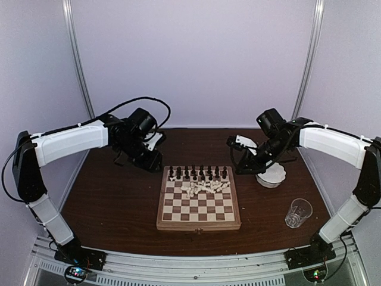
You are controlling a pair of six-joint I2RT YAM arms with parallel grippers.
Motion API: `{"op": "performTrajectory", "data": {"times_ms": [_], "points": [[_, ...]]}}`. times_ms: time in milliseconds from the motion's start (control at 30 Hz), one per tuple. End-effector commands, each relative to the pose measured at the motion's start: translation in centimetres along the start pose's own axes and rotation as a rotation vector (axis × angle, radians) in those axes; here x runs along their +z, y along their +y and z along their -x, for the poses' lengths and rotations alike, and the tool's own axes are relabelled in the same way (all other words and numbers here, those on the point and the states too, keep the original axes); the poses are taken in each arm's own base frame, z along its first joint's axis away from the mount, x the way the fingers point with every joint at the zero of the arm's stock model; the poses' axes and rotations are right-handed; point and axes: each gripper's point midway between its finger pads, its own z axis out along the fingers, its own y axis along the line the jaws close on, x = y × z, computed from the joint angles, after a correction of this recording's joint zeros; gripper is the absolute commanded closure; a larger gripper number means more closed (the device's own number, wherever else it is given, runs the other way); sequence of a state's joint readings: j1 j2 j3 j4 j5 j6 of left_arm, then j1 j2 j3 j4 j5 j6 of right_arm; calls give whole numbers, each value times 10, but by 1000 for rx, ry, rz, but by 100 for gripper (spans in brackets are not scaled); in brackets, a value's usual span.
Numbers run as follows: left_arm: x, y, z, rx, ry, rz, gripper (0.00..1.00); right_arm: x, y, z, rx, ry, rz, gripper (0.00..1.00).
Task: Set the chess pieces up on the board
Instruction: Position the chessboard at the center of the board.
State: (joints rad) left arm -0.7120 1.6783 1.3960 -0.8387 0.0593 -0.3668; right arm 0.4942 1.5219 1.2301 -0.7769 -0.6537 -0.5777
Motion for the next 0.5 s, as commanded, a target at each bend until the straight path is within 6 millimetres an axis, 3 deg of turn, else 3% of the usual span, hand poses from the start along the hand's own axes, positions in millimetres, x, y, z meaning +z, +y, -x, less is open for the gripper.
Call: {"op": "performTrajectory", "data": {"times_ms": [0,67,167,200,300,467], "points": [[3,11,27,87,-85,15,51,6,13,5,31,78,82,79],[14,14,32,75,-79,-14,50,0,18,6,42,92,102,78],[26,13,36,51,-85,-82,35,-18,23,-1,45,80,75,75],[29,12,37,51,-90,-97,33,-26,25,-5,45,69,57,74],[40,9,35,78,-76,-128,39,-47,23,-25,75,19,-17,72],[56,1,39,97,-66,-190,56,-74,4,-56,169,-129,-151,71]]}}
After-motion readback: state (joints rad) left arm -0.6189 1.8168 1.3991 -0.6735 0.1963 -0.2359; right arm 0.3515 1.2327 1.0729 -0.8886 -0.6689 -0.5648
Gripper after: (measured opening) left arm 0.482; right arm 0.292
